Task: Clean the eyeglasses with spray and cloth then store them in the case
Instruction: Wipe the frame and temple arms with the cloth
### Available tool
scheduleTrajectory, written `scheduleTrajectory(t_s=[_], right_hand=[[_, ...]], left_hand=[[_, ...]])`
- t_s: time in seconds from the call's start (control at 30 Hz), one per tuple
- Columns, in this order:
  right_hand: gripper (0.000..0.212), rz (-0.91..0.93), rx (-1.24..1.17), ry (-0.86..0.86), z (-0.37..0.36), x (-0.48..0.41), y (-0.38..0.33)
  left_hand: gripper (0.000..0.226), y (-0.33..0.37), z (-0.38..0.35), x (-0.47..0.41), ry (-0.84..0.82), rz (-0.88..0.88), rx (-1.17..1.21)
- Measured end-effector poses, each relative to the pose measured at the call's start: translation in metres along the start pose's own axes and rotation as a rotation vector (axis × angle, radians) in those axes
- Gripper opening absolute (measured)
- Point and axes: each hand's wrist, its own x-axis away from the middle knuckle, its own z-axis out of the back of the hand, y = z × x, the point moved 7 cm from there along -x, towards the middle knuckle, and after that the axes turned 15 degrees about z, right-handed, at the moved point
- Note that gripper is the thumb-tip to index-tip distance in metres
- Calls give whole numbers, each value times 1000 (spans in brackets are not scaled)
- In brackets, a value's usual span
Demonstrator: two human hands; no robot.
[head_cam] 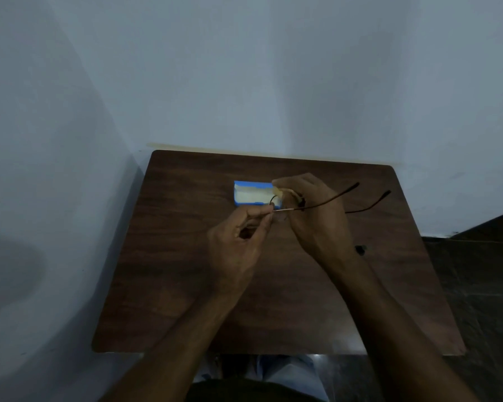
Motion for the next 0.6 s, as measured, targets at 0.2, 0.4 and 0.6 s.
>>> scheduleTrajectory(t_s=[0.2,0.4,0.6], right_hand=[[14,13,85,-14,-5,1,1],[7,-35,154,43,-9,16,-17],[4,3,265,29,-9,27,-13]], left_hand=[[20,-10,-4,-1,-31,124,37],[16,-24,-11,-6,-39,410,384],[16,-32,-16,-2,-66,508,487]])
